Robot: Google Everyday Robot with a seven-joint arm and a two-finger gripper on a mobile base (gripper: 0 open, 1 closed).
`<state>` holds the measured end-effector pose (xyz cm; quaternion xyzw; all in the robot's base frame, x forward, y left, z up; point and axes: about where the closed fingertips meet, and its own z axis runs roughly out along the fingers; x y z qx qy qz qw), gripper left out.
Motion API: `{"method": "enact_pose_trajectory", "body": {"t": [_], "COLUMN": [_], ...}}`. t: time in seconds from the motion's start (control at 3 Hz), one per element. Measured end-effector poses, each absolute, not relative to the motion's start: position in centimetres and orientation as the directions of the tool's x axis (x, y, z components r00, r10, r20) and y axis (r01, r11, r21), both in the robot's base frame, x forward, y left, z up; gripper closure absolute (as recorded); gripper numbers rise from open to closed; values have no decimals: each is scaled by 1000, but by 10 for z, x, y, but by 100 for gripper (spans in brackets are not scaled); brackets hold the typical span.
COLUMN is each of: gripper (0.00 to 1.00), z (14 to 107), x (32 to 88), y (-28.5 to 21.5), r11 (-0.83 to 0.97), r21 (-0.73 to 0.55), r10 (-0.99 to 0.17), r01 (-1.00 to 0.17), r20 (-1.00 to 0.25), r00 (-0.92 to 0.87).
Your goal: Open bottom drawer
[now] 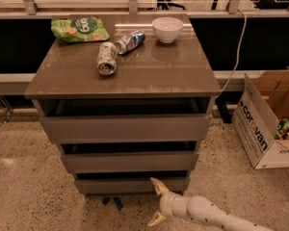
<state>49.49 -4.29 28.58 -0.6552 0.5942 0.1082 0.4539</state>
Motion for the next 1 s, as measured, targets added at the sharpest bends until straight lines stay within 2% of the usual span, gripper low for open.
{"method": "enact_pose_trajectory", "body": {"t": [0.33, 1.0], "gripper": [0, 0], "z": [282, 255], "x": [497, 512], "y": [-40, -49], "r11": [104, 20], "r21": [-463, -469], "r10": [-690, -813], "r01": [-880, -883], "r20": [-671, -521], "r00": [272, 258]}}
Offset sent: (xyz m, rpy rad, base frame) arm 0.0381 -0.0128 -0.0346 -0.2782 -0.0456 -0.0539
